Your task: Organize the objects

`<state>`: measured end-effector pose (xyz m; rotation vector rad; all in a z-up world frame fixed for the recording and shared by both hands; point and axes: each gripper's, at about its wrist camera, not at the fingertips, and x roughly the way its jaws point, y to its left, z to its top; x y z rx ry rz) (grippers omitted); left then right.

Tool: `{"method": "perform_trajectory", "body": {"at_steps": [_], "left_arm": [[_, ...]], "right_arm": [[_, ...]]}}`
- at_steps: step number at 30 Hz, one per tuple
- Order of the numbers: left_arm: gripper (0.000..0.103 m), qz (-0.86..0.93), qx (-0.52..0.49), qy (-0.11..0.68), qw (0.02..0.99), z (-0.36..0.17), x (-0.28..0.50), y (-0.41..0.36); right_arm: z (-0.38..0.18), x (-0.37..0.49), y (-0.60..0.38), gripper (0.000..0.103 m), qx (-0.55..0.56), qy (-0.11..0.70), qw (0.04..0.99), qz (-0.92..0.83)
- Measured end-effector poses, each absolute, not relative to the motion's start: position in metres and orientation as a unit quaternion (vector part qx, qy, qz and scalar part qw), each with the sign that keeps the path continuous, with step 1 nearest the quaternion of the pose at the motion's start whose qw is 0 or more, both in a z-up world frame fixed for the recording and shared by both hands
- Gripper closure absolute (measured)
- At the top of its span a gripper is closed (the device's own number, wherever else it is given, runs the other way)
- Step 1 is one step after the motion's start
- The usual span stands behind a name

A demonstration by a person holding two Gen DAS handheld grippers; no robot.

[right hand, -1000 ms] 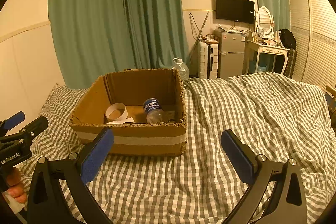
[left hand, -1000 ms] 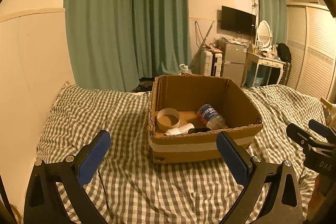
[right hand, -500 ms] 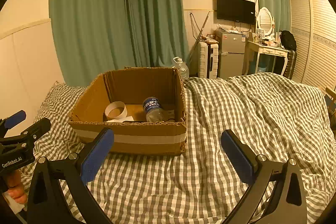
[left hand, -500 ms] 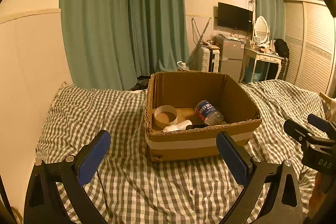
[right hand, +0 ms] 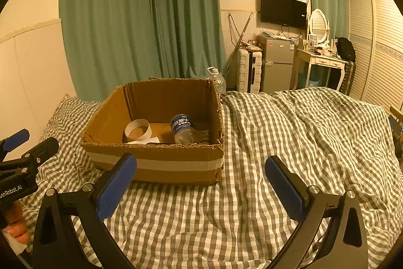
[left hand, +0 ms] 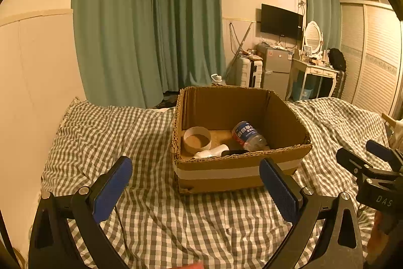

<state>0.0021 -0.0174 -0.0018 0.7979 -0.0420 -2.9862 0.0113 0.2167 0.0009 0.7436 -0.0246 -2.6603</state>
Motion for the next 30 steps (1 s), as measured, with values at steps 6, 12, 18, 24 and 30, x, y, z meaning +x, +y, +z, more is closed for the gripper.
{"method": "perform_trajectory", "body": {"at_steps": [6, 12, 18, 24, 30], "left_arm": [[0.0, -0.967, 0.254, -0.022, 0.029, -0.0011, 0.0031, -0.0146], [0.0, -0.966, 0.256, -0.021, 0.028, -0.0017, 0.0023, -0.0147], [0.0, -0.965, 0.259, -0.021, 0.026, -0.0019, 0.0018, -0.014], [0.0, -0.965, 0.259, -0.021, 0.025, -0.0014, 0.0027, -0.0127], [0.0, -0.965, 0.259, -0.023, 0.024, -0.0013, 0.0028, -0.0125]], "right_arm": [[-0.0002, 0.0109, 0.2166, 0.001, 0.267, -0.007, 0.19, -0.945], [-0.0017, 0.0122, 0.2151, 0.001, 0.268, -0.001, 0.191, -0.944], [-0.0017, 0.013, 0.2163, 0.001, 0.268, -0.001, 0.189, -0.945], [-0.0022, 0.0124, 0.2159, 0.001, 0.268, 0.002, 0.188, -0.945], [-0.0032, 0.0113, 0.2155, 0.001, 0.271, 0.004, 0.189, -0.944]]}}
